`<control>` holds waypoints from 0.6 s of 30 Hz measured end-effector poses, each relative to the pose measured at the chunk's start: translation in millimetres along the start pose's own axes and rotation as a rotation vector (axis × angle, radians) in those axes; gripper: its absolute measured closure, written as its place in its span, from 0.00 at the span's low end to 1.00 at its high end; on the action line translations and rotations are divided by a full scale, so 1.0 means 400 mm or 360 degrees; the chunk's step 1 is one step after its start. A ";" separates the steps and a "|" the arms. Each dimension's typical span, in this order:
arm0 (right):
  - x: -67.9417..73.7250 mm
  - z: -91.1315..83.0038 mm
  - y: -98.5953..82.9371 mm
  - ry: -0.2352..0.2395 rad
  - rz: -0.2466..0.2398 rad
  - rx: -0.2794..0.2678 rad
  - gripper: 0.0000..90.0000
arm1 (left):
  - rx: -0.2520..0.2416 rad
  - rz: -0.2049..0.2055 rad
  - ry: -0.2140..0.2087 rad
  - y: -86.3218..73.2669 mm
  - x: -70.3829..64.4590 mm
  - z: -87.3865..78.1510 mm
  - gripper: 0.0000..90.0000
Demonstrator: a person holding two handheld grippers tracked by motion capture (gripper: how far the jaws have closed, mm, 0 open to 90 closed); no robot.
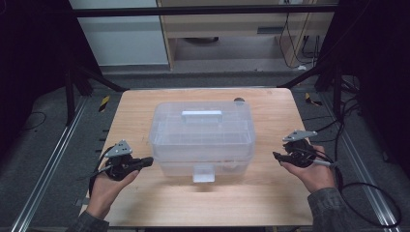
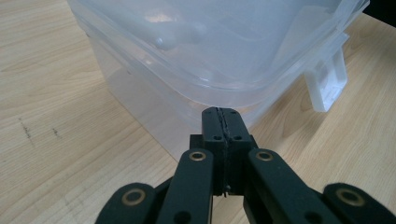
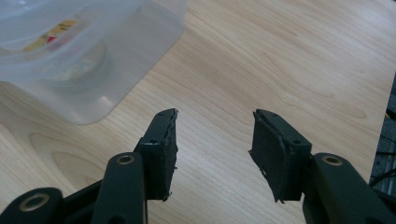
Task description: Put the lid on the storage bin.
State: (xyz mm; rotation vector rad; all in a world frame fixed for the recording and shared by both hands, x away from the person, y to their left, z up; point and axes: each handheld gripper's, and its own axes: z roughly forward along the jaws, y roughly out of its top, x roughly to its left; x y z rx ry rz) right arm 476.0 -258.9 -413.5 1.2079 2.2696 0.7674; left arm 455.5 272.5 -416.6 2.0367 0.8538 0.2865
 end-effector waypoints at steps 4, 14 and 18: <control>-0.006 0.016 -0.012 0.0006 0.0027 0.0019 0.56 | 0.0027 0.0016 0.0007 -0.007 -0.002 0.002 1.00; -0.012 0.024 -0.026 -0.0002 0.0058 0.0016 0.56 | 0.0085 -0.0001 0.0119 -0.037 0.026 -0.030 0.97; -0.017 0.035 -0.034 -0.0009 0.0079 0.0010 0.55 | 0.0071 0.0004 0.0203 -0.037 0.046 -0.034 0.94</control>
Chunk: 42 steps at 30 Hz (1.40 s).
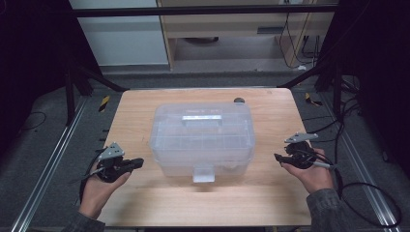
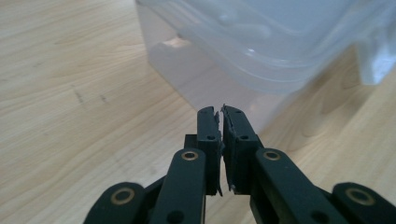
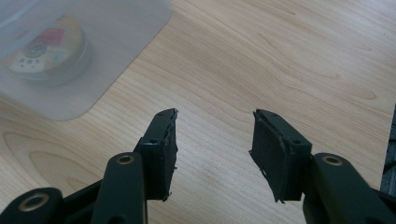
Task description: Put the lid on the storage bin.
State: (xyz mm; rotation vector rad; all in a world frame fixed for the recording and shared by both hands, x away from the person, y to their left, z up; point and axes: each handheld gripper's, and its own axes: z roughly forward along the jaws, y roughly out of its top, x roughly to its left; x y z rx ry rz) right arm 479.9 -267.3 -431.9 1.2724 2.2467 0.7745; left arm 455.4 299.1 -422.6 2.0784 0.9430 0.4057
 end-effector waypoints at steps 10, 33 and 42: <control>-0.001 0.048 -0.001 -0.0001 0.0040 0.0003 0.54 | 0.0026 0.0047 0.0140 -0.002 0.022 0.044 0.78; -0.024 0.147 0.001 0.0002 0.0235 0.0016 0.20 | 0.0158 -0.0100 0.0321 -0.043 0.103 0.147 0.16; -0.029 0.185 0.001 -0.0012 0.0312 -0.0012 0.16 | 0.0183 -0.0128 0.0370 -0.045 0.118 0.183 0.08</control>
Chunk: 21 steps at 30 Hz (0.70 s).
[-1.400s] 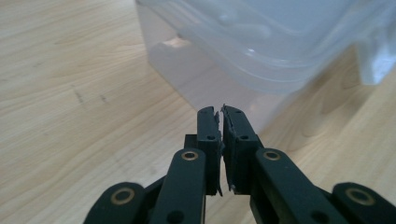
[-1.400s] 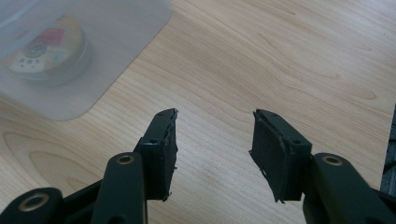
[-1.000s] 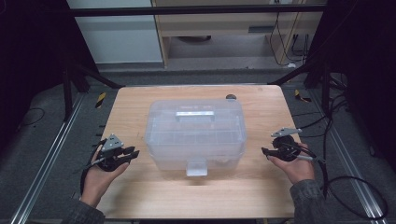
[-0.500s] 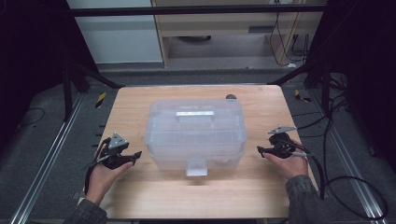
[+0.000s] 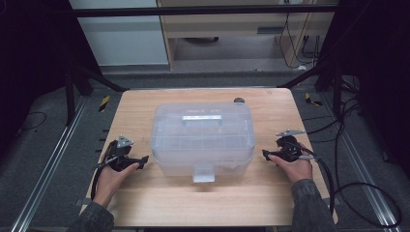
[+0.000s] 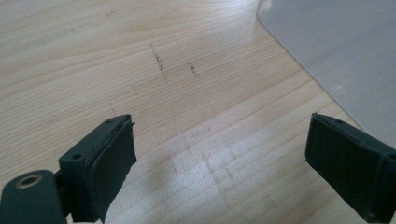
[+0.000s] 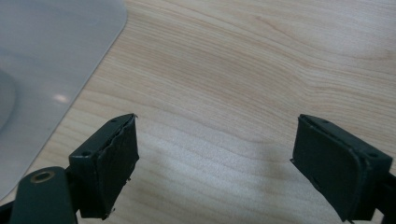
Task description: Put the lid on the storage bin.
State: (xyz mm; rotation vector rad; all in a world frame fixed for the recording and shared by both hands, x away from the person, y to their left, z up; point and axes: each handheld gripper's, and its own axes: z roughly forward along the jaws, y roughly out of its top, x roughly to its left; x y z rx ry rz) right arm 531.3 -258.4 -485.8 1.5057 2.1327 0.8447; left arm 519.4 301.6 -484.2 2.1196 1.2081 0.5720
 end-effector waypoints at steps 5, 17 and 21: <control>-0.009 0.015 0.000 -0.0018 0.0051 -0.0018 0.15 | -0.0005 -0.0027 -0.0002 -0.001 0.009 0.019 0.07; -0.022 0.052 -0.009 -0.0084 0.0090 -0.0039 0.12 | 0.0043 -0.0074 -0.0005 -0.009 0.030 0.060 0.04; -0.015 0.061 -0.010 -0.0125 0.0077 -0.0057 0.08 | 0.0012 -0.0075 -0.0010 -0.012 0.035 0.066 0.00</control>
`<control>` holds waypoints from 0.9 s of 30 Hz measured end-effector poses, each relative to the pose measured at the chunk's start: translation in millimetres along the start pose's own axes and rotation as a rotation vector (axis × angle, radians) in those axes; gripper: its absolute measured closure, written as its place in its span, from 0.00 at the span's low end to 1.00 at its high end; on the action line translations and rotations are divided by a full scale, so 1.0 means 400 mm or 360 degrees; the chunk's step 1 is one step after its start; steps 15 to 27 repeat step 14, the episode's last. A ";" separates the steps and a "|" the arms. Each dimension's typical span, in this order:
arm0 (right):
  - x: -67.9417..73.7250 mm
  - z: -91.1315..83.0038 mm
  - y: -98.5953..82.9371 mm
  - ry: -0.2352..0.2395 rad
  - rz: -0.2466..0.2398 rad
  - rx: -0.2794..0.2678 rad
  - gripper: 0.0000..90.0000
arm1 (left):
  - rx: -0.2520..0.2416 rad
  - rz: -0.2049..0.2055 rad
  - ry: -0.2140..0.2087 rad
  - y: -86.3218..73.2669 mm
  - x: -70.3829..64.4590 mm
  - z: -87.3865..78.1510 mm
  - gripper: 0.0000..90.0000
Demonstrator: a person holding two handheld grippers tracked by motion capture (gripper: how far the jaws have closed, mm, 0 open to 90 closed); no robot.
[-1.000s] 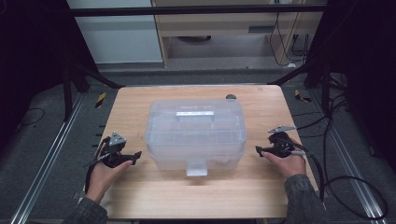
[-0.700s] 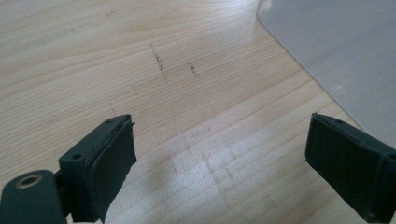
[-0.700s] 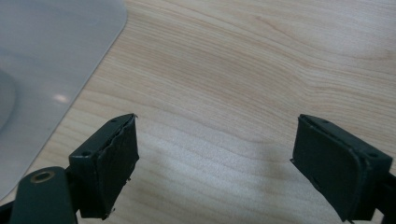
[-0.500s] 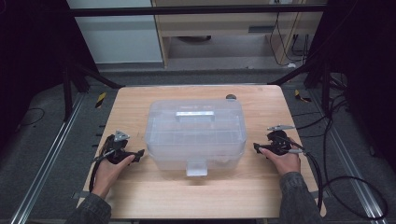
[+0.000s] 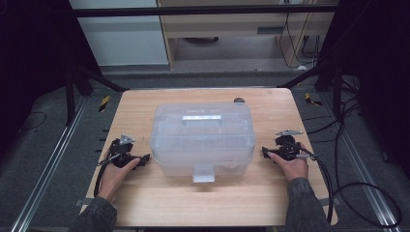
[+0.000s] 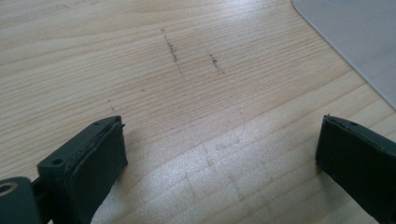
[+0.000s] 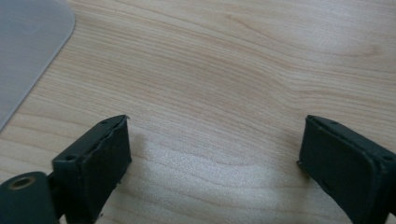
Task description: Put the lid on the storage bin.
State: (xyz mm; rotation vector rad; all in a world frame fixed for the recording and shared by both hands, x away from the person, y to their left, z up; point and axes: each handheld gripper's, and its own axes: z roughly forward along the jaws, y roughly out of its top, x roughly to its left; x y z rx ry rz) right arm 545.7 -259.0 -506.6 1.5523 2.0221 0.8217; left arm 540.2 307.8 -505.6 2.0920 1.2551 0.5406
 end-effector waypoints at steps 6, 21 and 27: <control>0.003 0.009 -0.002 -0.0023 0.0025 -0.0027 0.02 | -0.0035 0.0002 -0.0018 -0.003 0.002 0.005 0.00; 0.006 0.014 -0.005 -0.0033 0.0030 -0.0049 0.00 | -0.0035 0.0001 -0.0018 -0.003 0.002 0.005 0.00; 0.006 0.014 -0.005 -0.0033 0.0030 -0.0049 0.00 | -0.0035 0.0001 -0.0018 -0.003 0.002 0.005 0.00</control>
